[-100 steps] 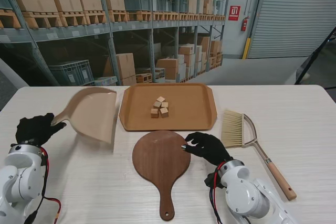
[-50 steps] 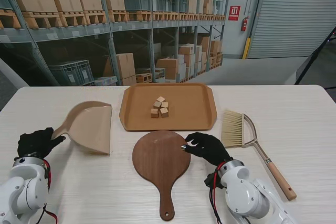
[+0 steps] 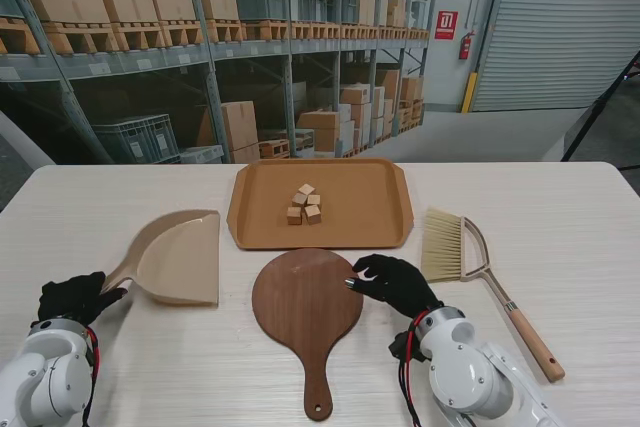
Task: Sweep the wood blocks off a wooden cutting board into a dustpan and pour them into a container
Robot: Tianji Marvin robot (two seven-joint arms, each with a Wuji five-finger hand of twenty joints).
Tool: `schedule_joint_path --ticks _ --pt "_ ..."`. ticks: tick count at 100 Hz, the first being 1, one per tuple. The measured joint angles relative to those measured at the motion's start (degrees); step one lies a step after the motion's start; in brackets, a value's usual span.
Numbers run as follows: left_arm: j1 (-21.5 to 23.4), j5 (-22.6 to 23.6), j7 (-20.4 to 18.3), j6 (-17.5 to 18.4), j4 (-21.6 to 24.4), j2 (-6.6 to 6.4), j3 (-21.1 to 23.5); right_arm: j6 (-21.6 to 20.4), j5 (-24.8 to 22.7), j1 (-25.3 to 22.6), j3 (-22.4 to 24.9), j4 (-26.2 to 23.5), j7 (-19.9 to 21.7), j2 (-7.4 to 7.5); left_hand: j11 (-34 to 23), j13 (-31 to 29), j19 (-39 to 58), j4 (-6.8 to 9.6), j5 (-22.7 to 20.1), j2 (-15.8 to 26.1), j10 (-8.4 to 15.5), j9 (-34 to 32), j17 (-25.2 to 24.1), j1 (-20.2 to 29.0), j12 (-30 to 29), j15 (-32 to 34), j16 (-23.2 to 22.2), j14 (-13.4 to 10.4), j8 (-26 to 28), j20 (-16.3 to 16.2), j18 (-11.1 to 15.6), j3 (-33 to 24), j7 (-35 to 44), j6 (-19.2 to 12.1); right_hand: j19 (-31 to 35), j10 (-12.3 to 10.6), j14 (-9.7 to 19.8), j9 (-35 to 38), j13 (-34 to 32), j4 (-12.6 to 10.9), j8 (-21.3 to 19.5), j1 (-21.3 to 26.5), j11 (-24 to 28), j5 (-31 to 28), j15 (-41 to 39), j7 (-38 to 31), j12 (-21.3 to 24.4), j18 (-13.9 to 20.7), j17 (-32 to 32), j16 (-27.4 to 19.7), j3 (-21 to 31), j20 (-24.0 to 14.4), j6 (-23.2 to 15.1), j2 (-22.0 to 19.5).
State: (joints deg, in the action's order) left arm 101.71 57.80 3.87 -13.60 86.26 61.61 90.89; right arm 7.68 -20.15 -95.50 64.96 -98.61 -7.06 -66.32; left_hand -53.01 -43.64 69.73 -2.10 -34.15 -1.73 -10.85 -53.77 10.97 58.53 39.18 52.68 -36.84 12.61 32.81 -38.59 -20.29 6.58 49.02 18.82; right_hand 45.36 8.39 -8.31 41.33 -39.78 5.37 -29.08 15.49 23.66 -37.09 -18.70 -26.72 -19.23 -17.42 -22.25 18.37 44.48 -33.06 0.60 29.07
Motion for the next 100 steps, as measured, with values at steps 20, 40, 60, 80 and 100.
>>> schedule_joint_path --ticks 20,40,60,80,100 --pt "1.2 0.2 -1.6 1.3 0.4 -0.17 1.0 0.2 0.1 0.0 -0.1 0.0 0.0 -0.02 9.7 6.5 -5.5 0.05 2.6 0.9 -1.4 6.9 -4.0 -6.1 -4.7 -11.5 2.2 0.0 -1.8 2.8 -0.1 -3.3 -9.0 -0.1 0.0 0.0 0.0 0.0 0.0 0.0 0.0 0.0 0.0 0.0 0.0 0.0 0.0 0.0 0.0 0.0 0.0 0.0 0.0 0.0" --pt "2.3 1.4 -3.5 2.0 1.6 -0.43 2.0 0.2 0.2 0.0 -0.2 0.0 0.1 -0.02 17.1 11.8 -8.4 0.2 5.4 0.9 -2.0 12.0 -7.1 -11.9 -7.8 -18.9 4.2 0.0 -3.0 5.2 -0.1 -3.7 -13.9 -0.1 0.0 0.0 0.0 0.0 0.0 0.0 0.0 0.0 0.0 0.0 0.0 0.0 0.0 0.0 0.0 0.0 0.0 0.0 0.0 0.0" --pt "3.4 1.9 -4.7 2.8 2.8 -0.57 3.2 0.2 0.2 -0.1 -0.2 0.0 0.1 -0.02 18.9 14.9 -10.7 0.75 8.0 0.8 -2.6 17.0 -9.8 -15.2 -9.4 -22.0 5.0 0.1 -3.6 6.4 0.3 -3.8 -16.8 -0.1 0.0 0.0 0.0 0.0 0.0 0.0 0.0 0.0 0.0 0.0 0.0 0.0 0.0 0.0 0.0 0.0 0.0 0.0 0.0 0.0" --pt "5.3 1.8 -5.3 7.7 5.3 -0.54 5.7 0.2 0.2 -0.1 -0.1 0.0 0.1 -0.03 21.2 17.2 -13.0 0.75 8.6 0.8 -2.7 19.1 -11.2 -16.8 -9.8 -24.2 5.0 0.2 -3.6 7.8 0.3 -3.5 -18.5 -0.1 0.0 0.0 0.0 0.0 0.0 0.0 0.0 0.0 0.0 0.0 0.0 0.0 0.0 0.0 0.0 0.0 0.0 0.0 0.0 0.0" --pt "6.9 -2.0 -5.1 14.0 8.5 -0.43 7.7 0.2 -0.1 -0.1 0.0 0.0 -0.1 -0.04 21.5 19.0 -15.2 0.75 8.6 0.6 -3.2 20.5 -12.0 -19.8 -10.0 -26.4 5.0 0.2 -3.6 9.2 0.3 -3.5 -20.4 -0.1 0.0 0.0 0.0 0.0 0.0 0.0 0.0 0.0 0.0 0.0 0.0 0.0 0.0 0.0 0.0 0.0 0.0 0.0 0.0 0.0"
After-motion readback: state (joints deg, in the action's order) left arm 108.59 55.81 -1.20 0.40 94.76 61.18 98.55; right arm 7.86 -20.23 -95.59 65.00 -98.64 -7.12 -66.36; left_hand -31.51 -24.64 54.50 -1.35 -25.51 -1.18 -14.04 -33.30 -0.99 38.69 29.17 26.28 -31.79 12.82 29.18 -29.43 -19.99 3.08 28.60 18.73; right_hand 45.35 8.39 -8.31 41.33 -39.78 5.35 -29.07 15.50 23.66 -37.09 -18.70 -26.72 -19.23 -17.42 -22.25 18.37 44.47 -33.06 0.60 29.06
